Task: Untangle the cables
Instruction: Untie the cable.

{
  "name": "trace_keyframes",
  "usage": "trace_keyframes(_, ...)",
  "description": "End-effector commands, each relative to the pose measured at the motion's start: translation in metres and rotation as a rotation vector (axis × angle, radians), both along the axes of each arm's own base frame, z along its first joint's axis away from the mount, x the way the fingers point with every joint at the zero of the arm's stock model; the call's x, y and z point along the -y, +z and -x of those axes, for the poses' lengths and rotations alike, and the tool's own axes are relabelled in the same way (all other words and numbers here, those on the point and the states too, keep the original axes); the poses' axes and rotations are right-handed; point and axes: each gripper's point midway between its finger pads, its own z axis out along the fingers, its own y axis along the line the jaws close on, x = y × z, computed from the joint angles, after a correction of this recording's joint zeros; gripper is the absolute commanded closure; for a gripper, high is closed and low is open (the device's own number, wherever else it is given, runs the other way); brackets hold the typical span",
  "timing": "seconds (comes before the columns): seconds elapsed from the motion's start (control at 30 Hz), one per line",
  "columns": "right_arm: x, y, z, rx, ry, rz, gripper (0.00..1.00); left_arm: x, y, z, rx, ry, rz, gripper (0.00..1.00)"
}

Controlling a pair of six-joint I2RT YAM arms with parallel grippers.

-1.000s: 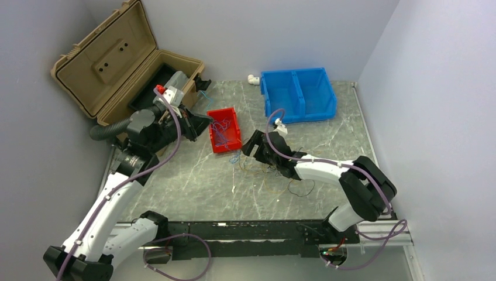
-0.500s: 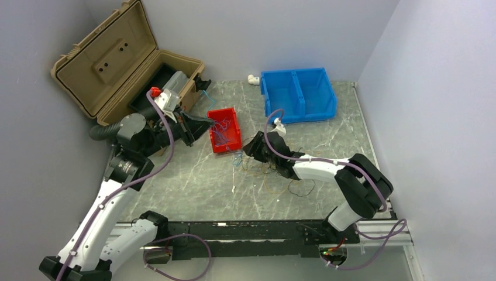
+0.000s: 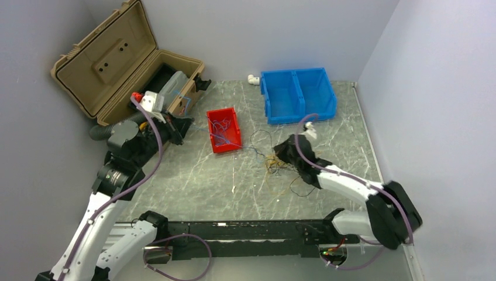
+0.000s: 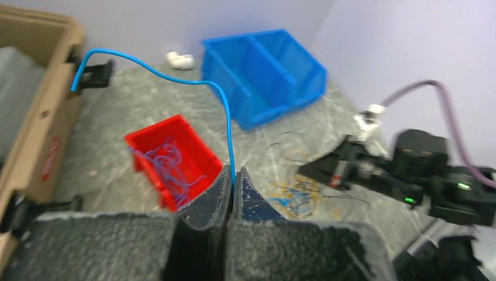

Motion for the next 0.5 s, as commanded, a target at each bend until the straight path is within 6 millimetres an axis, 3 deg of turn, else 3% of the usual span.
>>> trace_keyframes(0.0,0.094,-0.012,0.008,-0.038,-0.254,0.095,1.00,-0.055,-0.005,-0.009,-0.029,0.310,-0.046,1.00)
trace_keyframes(0.07,0.142,-0.016,0.019,-0.046,-0.408,0.161,1.00,-0.078,-0.009,-0.011,-0.052,0.434,-0.060,1.00)
trace_keyframes(0.2,0.200,-0.005,0.041,-0.014,-0.621,0.226,1.00,-0.100,-0.016,-0.011,-0.084,0.554,-0.065,1.00)
trace_keyframes(0.37,0.233,0.009,0.061,0.005,-0.770,0.263,1.00,-0.108,-0.016,-0.010,-0.104,0.611,-0.035,1.00)
trace_keyframes(0.47,0.249,0.016,0.073,0.001,-0.869,0.278,1.00,-0.126,-0.016,-0.006,-0.117,0.702,-0.040,1.00)
